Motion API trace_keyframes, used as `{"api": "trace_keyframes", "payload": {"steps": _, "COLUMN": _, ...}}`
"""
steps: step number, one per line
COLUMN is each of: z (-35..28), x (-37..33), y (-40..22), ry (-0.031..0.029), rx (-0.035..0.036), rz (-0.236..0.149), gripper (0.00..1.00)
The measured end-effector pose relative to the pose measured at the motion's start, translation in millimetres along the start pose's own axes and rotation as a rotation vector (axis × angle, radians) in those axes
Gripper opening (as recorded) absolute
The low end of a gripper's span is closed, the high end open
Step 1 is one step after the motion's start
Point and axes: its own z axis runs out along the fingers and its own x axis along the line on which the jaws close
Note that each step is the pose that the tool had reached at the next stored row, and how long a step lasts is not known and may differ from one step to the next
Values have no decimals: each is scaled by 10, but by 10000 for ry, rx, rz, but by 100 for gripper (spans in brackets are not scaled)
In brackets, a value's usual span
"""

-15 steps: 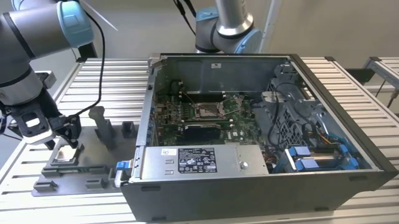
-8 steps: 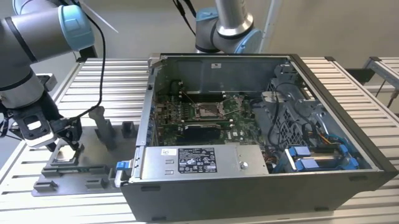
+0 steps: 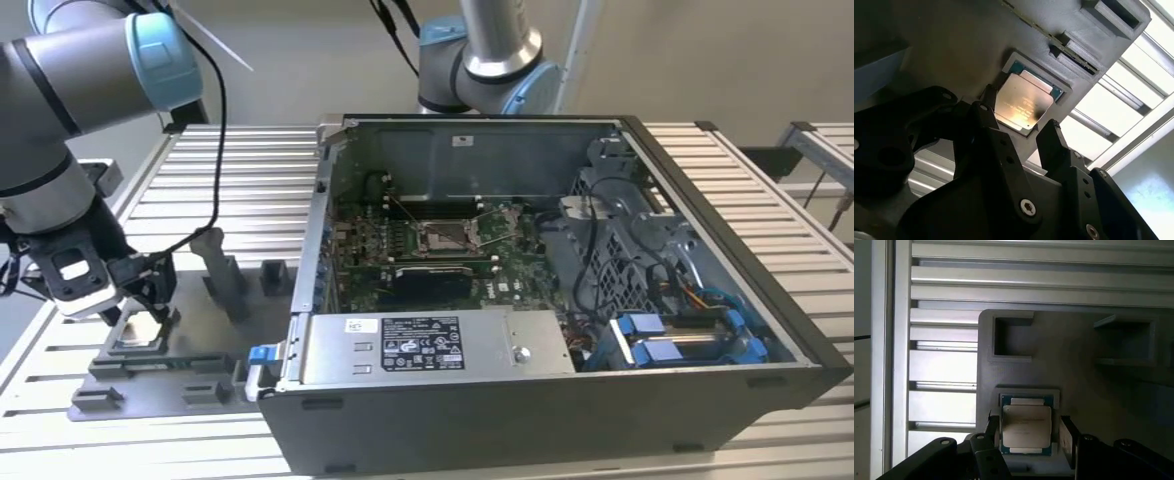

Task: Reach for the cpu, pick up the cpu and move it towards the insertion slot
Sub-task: 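Pick up the cpu and move it towards the insertion slot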

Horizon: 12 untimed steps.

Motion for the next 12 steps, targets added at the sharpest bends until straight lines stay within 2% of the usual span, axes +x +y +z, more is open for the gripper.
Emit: {"api": "trace_keyframes", "payload": {"steps": 12, "z": 110, "x": 3, "y": -23, "ry": 2, "rx": 1, "rz": 1, "gripper": 100}}
